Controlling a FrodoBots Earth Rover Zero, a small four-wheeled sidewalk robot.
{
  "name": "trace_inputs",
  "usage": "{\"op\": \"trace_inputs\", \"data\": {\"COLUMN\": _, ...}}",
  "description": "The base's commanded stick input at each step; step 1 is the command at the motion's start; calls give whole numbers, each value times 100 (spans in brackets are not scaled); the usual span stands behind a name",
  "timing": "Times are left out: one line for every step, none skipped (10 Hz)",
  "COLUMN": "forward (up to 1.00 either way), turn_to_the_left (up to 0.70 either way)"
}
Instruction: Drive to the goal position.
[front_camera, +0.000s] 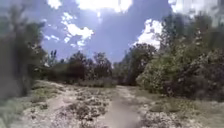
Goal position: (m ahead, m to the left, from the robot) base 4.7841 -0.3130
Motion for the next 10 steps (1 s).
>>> {"op": "trace_inputs", "data": {"forward": 70, "turn_to_the_left": 0}}
{"op": "trace_inputs", "data": {"forward": 70, "turn_to_the_left": 0}}
{"op": "trace_inputs", "data": {"forward": 70, "turn_to_the_left": 0}}
{"op": "trace_inputs", "data": {"forward": 70, "turn_to_the_left": 0}}
{"op": "trace_inputs", "data": {"forward": 70, "turn_to_the_left": 0}}
{"op": "trace_inputs", "data": {"forward": 70, "turn_to_the_left": 0}}
{"op": "trace_inputs", "data": {"forward": 70, "turn_to_the_left": 0}}
{"op": "trace_inputs", "data": {"forward": 70, "turn_to_the_left": 0}}
{"op": "trace_inputs", "data": {"forward": 70, "turn_to_the_left": 0}}
{"op": "trace_inputs", "data": {"forward": 70, "turn_to_the_left": 0}}
